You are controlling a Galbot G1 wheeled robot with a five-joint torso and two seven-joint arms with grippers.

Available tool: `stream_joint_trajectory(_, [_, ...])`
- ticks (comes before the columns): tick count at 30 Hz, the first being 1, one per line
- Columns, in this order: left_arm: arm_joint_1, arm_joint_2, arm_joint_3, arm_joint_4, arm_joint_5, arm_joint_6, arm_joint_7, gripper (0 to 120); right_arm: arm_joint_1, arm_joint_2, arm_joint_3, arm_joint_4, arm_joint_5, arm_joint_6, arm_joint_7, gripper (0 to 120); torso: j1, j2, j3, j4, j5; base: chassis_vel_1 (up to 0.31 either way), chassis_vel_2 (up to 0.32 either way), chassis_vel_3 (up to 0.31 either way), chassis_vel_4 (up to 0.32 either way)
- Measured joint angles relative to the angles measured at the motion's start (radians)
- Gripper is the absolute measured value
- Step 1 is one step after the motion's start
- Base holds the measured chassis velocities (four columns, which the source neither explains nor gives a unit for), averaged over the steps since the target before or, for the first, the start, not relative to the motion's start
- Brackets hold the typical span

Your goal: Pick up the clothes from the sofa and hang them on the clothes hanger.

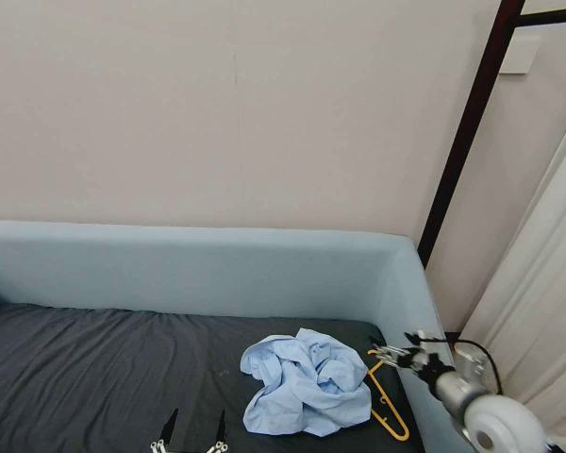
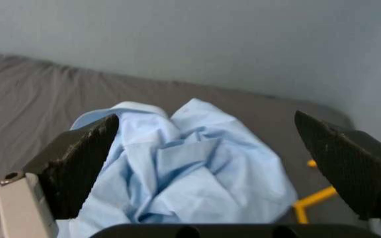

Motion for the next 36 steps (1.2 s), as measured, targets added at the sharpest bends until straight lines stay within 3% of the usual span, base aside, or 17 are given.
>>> stream_joint_trajectory(4, [0.009,-0.016,-0.018,0.004,0.002,-0.007,-0.002,100,0.218,0.081,-0.220,-0.125,-0.010,-0.074,0.000,100,0.000,0.000,0.000,0.0006,-0.0001,0.000,0.000,0.000,0.000])
stream_joint_trajectory(12, [0.027,-0.049,-0.036,0.013,0.002,-0.031,-0.010,100,0.391,0.244,-0.447,-0.299,-0.103,-0.221,-0.002,100,0.000,0.000,0.000,0.0003,-0.0002,0.000,0.000,0.000,0.000])
stream_joint_trajectory(22, [0.035,-0.071,-0.047,0.032,0.007,-0.056,-0.018,100,0.423,0.352,-0.498,-0.502,-0.198,-0.220,-0.007,96,0.000,0.000,0.000,0.0001,0.0000,0.000,0.000,0.000,0.000])
stream_joint_trajectory(27, [0.038,-0.069,-0.043,0.028,0.007,-0.058,-0.019,100,0.427,0.369,-0.472,-0.560,-0.191,-0.215,0.003,79,0.000,0.000,0.000,0.0000,0.0000,0.000,0.000,0.000,0.000])
stream_joint_trajectory(36, [0.047,-0.061,-0.047,0.025,0.001,-0.062,-0.022,100,0.412,0.371,-0.477,-0.549,-0.192,-0.215,-0.013,48,0.000,0.000,0.000,0.0002,0.0000,0.000,0.000,0.000,0.000])
